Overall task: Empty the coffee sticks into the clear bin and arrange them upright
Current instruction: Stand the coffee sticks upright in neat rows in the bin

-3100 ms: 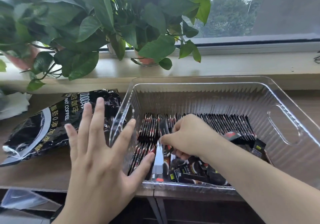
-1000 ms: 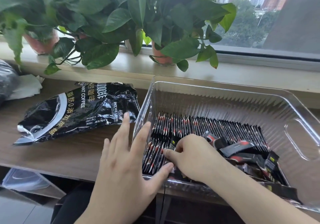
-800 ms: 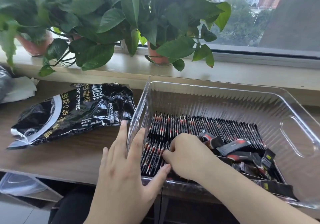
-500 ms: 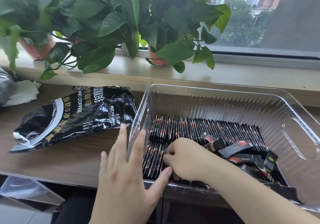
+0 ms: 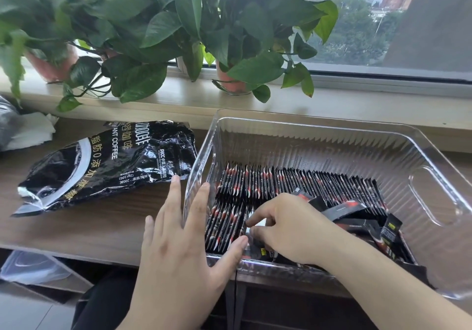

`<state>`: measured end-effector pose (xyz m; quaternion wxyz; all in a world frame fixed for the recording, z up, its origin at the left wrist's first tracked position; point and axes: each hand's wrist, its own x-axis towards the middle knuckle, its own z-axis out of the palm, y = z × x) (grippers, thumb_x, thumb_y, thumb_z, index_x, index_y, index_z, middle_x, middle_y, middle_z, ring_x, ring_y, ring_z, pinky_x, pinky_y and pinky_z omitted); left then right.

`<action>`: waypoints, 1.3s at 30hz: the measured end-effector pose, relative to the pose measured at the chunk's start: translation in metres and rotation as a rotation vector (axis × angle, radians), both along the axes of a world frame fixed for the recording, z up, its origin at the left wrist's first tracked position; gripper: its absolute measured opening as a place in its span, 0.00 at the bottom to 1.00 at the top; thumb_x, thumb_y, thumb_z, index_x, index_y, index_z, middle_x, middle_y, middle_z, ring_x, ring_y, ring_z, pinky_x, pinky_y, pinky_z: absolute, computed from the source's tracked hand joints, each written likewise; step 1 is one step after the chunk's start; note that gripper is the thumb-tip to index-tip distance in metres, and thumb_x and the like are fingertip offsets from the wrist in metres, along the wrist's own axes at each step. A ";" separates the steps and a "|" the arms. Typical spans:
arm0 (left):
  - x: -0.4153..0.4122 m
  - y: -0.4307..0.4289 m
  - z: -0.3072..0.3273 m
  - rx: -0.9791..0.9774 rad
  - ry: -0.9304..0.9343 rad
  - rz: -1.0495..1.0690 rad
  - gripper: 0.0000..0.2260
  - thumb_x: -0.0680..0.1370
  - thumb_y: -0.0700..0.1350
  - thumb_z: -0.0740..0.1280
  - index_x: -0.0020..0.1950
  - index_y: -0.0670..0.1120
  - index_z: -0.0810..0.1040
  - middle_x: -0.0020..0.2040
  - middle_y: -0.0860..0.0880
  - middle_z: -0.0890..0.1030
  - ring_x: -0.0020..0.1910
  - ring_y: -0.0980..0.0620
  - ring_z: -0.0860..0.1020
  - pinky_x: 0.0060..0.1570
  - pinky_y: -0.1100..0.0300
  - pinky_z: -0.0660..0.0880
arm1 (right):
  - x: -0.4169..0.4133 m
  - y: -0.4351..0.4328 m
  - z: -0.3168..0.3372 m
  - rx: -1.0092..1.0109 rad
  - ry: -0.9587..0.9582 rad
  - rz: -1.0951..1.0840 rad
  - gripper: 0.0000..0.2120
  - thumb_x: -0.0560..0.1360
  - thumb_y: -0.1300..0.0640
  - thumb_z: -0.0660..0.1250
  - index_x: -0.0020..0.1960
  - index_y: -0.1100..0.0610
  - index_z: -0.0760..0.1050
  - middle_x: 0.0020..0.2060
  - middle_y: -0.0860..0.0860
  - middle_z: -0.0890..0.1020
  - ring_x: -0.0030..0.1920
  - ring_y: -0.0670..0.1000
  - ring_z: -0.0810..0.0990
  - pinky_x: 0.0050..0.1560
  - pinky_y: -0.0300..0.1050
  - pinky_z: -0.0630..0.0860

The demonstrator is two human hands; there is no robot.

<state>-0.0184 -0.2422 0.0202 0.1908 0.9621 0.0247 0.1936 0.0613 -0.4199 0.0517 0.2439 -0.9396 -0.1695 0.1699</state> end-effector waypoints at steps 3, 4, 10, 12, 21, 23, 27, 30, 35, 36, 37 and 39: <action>-0.002 0.000 0.001 0.033 0.016 0.004 0.38 0.72 0.72 0.56 0.77 0.53 0.61 0.78 0.41 0.59 0.68 0.38 0.71 0.61 0.33 0.72 | -0.001 -0.006 0.003 0.026 -0.073 0.007 0.09 0.79 0.48 0.67 0.58 0.43 0.83 0.32 0.40 0.79 0.31 0.45 0.81 0.32 0.39 0.77; -0.003 0.001 0.001 0.045 0.024 0.006 0.38 0.72 0.72 0.56 0.77 0.54 0.61 0.78 0.41 0.59 0.68 0.38 0.71 0.62 0.34 0.71 | -0.001 -0.011 0.005 0.049 -0.102 0.001 0.09 0.79 0.48 0.68 0.57 0.44 0.83 0.31 0.41 0.79 0.31 0.43 0.80 0.33 0.38 0.77; -0.007 0.005 0.001 0.024 -0.035 -0.031 0.33 0.74 0.70 0.56 0.77 0.59 0.63 0.80 0.41 0.56 0.79 0.40 0.56 0.70 0.35 0.60 | -0.009 -0.067 0.032 0.302 -0.332 -0.117 0.07 0.74 0.54 0.74 0.48 0.42 0.84 0.35 0.36 0.83 0.31 0.40 0.79 0.35 0.29 0.73; -0.011 0.003 0.008 0.004 -0.151 -0.048 0.31 0.74 0.66 0.60 0.75 0.54 0.69 0.80 0.41 0.56 0.79 0.41 0.53 0.71 0.35 0.56 | -0.010 -0.088 0.037 0.296 -0.439 -0.149 0.08 0.71 0.54 0.75 0.47 0.41 0.84 0.38 0.35 0.83 0.38 0.41 0.81 0.38 0.30 0.73; 0.006 -0.037 0.042 0.171 -0.510 -0.468 0.09 0.73 0.40 0.71 0.53 0.42 0.85 0.58 0.44 0.80 0.54 0.45 0.79 0.55 0.51 0.75 | -0.006 -0.123 0.006 0.045 -0.624 -0.124 0.13 0.69 0.53 0.78 0.53 0.48 0.85 0.49 0.40 0.81 0.52 0.46 0.76 0.51 0.42 0.70; 0.026 -0.046 0.041 0.175 -0.386 -0.498 0.08 0.75 0.40 0.71 0.53 0.43 0.83 0.53 0.48 0.79 0.49 0.48 0.78 0.50 0.55 0.75 | -0.007 -0.124 -0.003 0.032 -0.655 -0.145 0.13 0.69 0.55 0.77 0.54 0.50 0.85 0.49 0.42 0.82 0.53 0.48 0.75 0.51 0.41 0.68; 0.062 -0.056 0.028 0.202 -0.221 -0.473 0.09 0.71 0.40 0.75 0.50 0.44 0.82 0.48 0.49 0.79 0.45 0.49 0.78 0.43 0.57 0.78 | -0.010 -0.123 -0.019 -0.021 -0.654 -0.155 0.16 0.70 0.59 0.74 0.57 0.53 0.84 0.54 0.44 0.83 0.56 0.48 0.74 0.54 0.40 0.72; 0.073 -0.058 0.018 0.121 -0.141 -0.408 0.12 0.72 0.42 0.75 0.54 0.44 0.82 0.50 0.50 0.79 0.48 0.50 0.77 0.48 0.56 0.78 | -0.010 -0.121 -0.024 -0.043 -0.638 -0.161 0.19 0.68 0.62 0.72 0.59 0.54 0.83 0.56 0.44 0.83 0.56 0.50 0.74 0.56 0.41 0.74; 0.076 -0.053 0.015 -0.036 -0.171 -0.289 0.11 0.74 0.44 0.73 0.56 0.45 0.81 0.51 0.52 0.78 0.51 0.52 0.76 0.54 0.63 0.70 | -0.010 -0.119 -0.022 -0.077 -0.598 -0.171 0.23 0.69 0.62 0.68 0.63 0.54 0.80 0.58 0.44 0.81 0.58 0.49 0.71 0.59 0.39 0.70; 0.076 -0.053 0.015 -0.045 -0.171 -0.272 0.11 0.74 0.44 0.73 0.56 0.45 0.81 0.51 0.53 0.78 0.52 0.52 0.76 0.53 0.63 0.70 | -0.010 -0.119 -0.022 -0.086 -0.572 -0.170 0.24 0.70 0.61 0.67 0.66 0.53 0.78 0.60 0.43 0.80 0.59 0.49 0.69 0.61 0.39 0.69; 0.076 -0.053 0.015 -0.046 -0.168 -0.261 0.11 0.74 0.44 0.73 0.56 0.45 0.81 0.52 0.53 0.78 0.52 0.52 0.76 0.53 0.63 0.70 | -0.009 -0.119 -0.021 -0.092 -0.552 -0.168 0.25 0.71 0.60 0.66 0.68 0.52 0.76 0.61 0.43 0.79 0.59 0.48 0.68 0.63 0.38 0.67; 0.075 -0.054 0.015 -0.043 -0.169 -0.247 0.12 0.74 0.44 0.72 0.57 0.45 0.81 0.52 0.52 0.78 0.52 0.52 0.76 0.54 0.65 0.68 | -0.009 -0.119 -0.023 -0.098 -0.538 -0.165 0.25 0.71 0.59 0.66 0.69 0.51 0.75 0.60 0.42 0.79 0.58 0.47 0.66 0.62 0.39 0.67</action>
